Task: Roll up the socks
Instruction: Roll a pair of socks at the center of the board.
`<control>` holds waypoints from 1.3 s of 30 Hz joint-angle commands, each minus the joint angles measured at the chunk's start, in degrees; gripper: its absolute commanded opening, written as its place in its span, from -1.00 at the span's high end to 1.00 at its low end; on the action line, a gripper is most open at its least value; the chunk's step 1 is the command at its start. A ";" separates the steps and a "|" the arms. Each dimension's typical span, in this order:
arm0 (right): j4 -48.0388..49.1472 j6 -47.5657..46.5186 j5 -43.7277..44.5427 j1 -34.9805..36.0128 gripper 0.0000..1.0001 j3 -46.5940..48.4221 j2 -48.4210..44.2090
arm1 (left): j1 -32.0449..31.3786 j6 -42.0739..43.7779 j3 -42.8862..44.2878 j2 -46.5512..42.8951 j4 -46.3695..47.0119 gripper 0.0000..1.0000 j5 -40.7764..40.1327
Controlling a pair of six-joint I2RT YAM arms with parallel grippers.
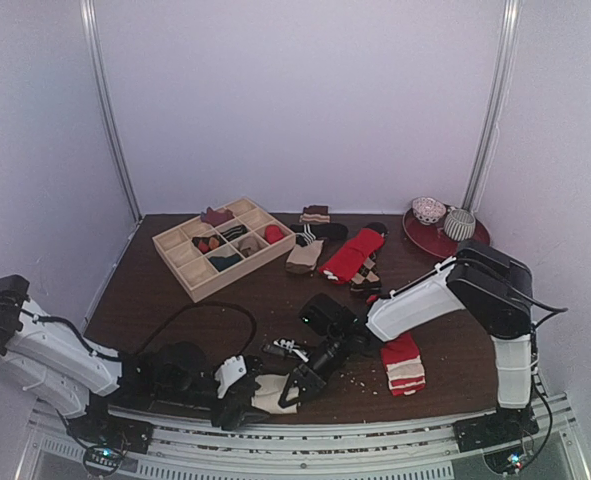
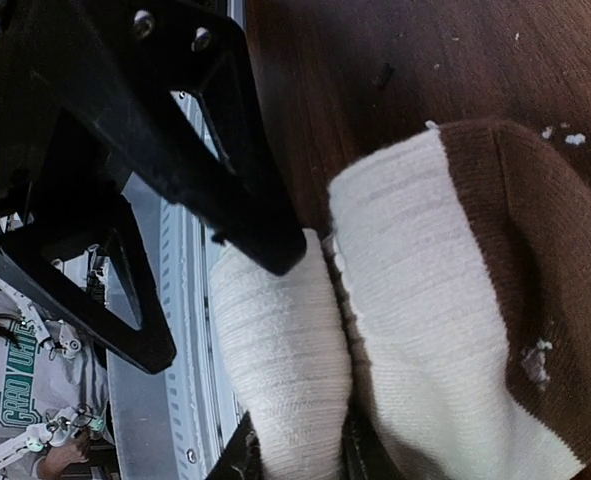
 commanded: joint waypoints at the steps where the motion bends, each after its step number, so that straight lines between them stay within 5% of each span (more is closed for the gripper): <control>1: -12.42 -0.01 9.40 -0.86 0.59 -2.04 5.25 | -0.70 3.66 2.64 3.26 4.63 -0.37 2.30; 12: -12.12 -0.06 8.67 -1.15 0.60 -1.64 6.19 | -0.76 0.63 3.07 9.42 4.37 0.19 4.16; 17: -12.21 -0.17 8.67 -1.31 0.60 -1.59 6.62 | -0.79 -1.49 0.79 8.28 3.96 -0.08 1.97; 22: -11.95 0.16 8.59 -1.36 0.60 -1.28 6.59 | -0.79 -1.78 0.38 9.09 4.44 0.00 2.28; 26: -11.77 0.44 8.63 -1.38 0.60 -1.24 6.77 | -0.79 -1.55 1.18 10.65 4.86 0.24 1.99; 32: -11.28 0.45 8.82 -1.39 0.59 -1.21 6.03 | -0.77 -2.86 2.78 12.35 3.28 1.00 0.94; 39: -6.27 -3.12 15.23 -1.56 0.21 -2.80 -4.69 | 0.84 -11.45 7.14 19.39 -8.71 1.00 1.50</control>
